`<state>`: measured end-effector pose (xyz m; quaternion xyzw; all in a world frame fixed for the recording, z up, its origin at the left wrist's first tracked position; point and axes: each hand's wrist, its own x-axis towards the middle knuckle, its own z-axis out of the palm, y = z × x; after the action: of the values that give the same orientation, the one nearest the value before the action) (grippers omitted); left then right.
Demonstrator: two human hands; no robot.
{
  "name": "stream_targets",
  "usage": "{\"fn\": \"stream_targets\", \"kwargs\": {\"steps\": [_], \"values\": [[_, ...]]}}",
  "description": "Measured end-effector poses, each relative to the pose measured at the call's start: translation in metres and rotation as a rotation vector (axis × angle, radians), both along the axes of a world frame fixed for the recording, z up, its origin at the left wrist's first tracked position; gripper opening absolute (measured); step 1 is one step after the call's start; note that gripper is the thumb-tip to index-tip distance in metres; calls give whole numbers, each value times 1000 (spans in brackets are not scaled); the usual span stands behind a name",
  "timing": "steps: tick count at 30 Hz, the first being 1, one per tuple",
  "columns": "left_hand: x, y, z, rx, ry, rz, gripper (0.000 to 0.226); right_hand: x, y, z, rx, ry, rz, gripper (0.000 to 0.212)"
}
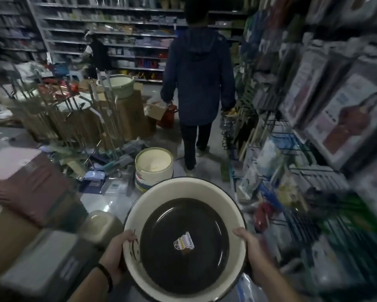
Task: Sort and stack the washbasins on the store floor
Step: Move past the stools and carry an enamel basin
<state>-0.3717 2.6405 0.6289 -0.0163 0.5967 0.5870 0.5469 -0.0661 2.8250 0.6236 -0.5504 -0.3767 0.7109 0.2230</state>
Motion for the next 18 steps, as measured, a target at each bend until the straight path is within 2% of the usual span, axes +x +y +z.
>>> {"fn": "stream_targets", "kwargs": {"steps": [3,9,10,12,14,18], "values": [[-35,61,-7,-19,8,66,71,-42,77,-4,-33,-2,42,67],[-116,173,-22,-52,-50,145,70,-147,218,-25,-55,-68,110,74],[-133,194,-28,-40,-62,153,69,-167,240,-30,-57,-73,114,76],[-166,236,-34,-25,-60,178,47,-207,282,-37,-73,-100,127,78],[-206,278,-42,-23,-57,156,33,-248,322,-39,-83,-109,126,74],[-280,357,-62,-58,-94,139,27,-313,392,-40,-61,-104,96,45]]}}
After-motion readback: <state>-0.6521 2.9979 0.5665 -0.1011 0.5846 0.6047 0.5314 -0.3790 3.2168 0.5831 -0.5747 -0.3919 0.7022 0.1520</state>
